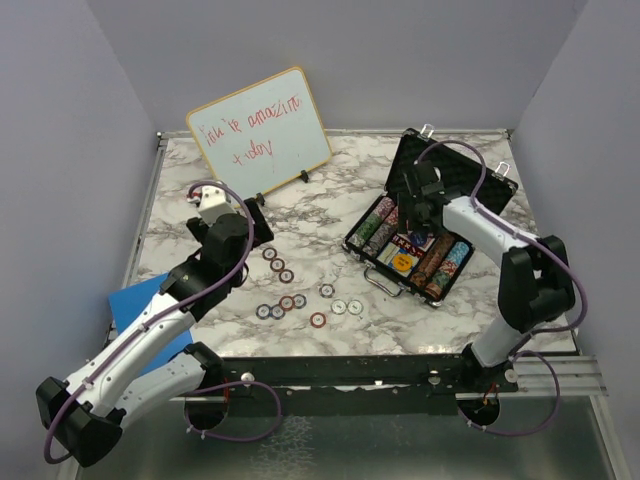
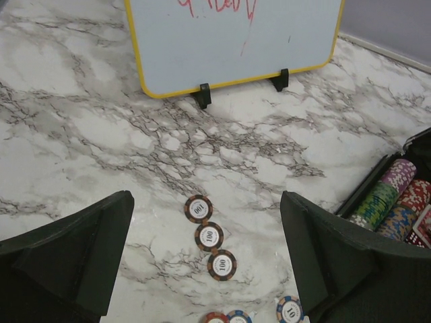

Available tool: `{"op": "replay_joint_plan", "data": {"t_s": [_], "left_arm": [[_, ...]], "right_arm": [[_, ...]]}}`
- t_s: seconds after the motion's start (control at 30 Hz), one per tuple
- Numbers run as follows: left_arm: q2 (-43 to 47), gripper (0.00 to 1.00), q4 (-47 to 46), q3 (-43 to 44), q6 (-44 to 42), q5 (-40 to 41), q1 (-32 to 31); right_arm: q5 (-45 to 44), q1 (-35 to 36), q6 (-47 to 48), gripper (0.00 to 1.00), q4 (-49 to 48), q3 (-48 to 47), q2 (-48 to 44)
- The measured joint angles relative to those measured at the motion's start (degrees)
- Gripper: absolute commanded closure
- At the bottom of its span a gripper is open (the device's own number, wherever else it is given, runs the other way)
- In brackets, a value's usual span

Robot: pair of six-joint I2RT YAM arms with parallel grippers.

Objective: Pack up texas hold em set

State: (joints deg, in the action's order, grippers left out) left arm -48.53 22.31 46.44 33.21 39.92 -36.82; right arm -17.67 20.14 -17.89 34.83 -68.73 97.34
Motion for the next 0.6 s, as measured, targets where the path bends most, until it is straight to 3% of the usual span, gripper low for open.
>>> {"op": "replay_joint_plan", "data": {"t_s": [0.27,0.6], "left_arm": [[-2.4,0.01,-0.4,0.0,0.3,-6.0,0.0],[-2.4,0.01,-0.4,0.0,0.4,-7.6,0.0]], "right_arm": [[14.1,0.7,6.4,0.45,-3.7,7.7,-14.7],[20.6,12.9,13.5,0.52,-4.1,10.7,-10.6]]}}
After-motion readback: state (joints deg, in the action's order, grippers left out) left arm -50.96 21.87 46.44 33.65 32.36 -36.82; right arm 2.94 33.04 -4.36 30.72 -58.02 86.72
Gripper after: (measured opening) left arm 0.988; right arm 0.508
